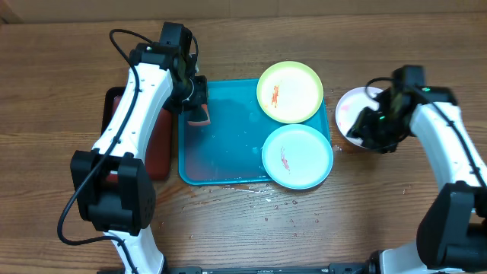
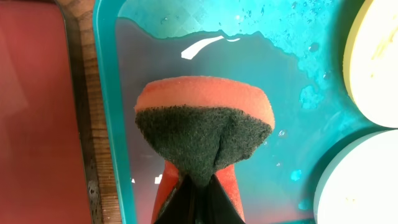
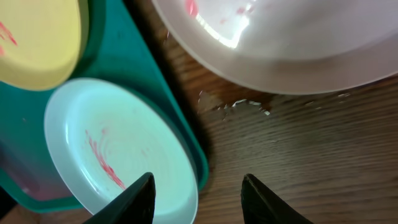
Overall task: Clean dirty plates on tray and stack at the side
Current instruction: 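Set the white plate on the table and release it, then move right gripper to the light blue plate rim and grasp it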
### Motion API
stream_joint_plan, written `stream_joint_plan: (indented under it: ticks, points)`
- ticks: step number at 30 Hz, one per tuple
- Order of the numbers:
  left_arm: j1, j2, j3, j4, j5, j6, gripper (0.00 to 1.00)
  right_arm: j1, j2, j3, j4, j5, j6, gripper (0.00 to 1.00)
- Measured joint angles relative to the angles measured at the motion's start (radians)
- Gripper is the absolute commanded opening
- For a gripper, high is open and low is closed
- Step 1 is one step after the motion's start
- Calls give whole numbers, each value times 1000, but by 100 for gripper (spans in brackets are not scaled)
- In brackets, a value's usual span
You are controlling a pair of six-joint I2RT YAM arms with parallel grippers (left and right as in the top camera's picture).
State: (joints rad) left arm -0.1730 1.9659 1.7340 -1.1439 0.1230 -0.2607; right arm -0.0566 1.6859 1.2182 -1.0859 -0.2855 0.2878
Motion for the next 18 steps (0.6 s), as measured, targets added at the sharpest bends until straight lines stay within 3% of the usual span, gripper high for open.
stream_joint_plan:
  ticks: [5,13,18]
  points:
    - [0,0,0,0,-1,0,4,80,0,-85,60,-2,4,44]
    - [-2,0,0,0,-4,0,4,168,5,-198,171,43,57,26]
    - [-3,0,0,0,-8,0,4,182,7,-201,213,58,79,21]
